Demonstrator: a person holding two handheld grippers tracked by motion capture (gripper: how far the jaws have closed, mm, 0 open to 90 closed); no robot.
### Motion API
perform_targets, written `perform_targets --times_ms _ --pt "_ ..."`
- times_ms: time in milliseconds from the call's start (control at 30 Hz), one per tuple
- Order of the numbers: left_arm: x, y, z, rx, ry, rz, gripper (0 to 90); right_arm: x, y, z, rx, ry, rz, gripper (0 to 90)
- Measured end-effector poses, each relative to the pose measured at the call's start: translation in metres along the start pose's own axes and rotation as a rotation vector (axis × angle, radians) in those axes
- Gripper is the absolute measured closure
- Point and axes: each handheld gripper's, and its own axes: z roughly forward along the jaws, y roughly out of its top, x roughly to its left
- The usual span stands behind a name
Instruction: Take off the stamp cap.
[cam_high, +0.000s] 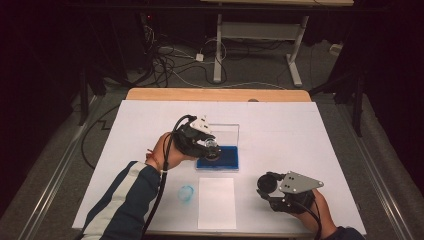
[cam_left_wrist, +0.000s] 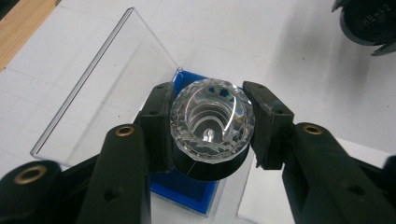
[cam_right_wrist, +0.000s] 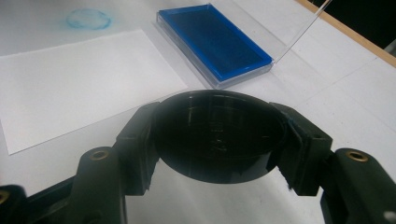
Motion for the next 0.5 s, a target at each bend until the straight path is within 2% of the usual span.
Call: perform_targets --times_ms 167,333,400,500 --pt "0.002 0.006 0.007 0.015 0.001 0.003 54.5 0.001 0.0 0.001 0.005 0.0 0.0 38.5" --pt "0.007 0.006 0.021 0.028 0.001 -0.019 54.5 0.001 0.0 0.001 0.006 0.004 -0.003 38.5" --pt "0.009 0.005 0.026 0.023 -0.014 -0.032 54.5 0.001 0.0 0.001 0.006 0.004 -0.004 38.5" --pt "0.01 0.006 0.034 0.047 -0.011 -0.029 54.5 0.0 -0.001 0.001 0.008 0.007 -0.003 38.5"
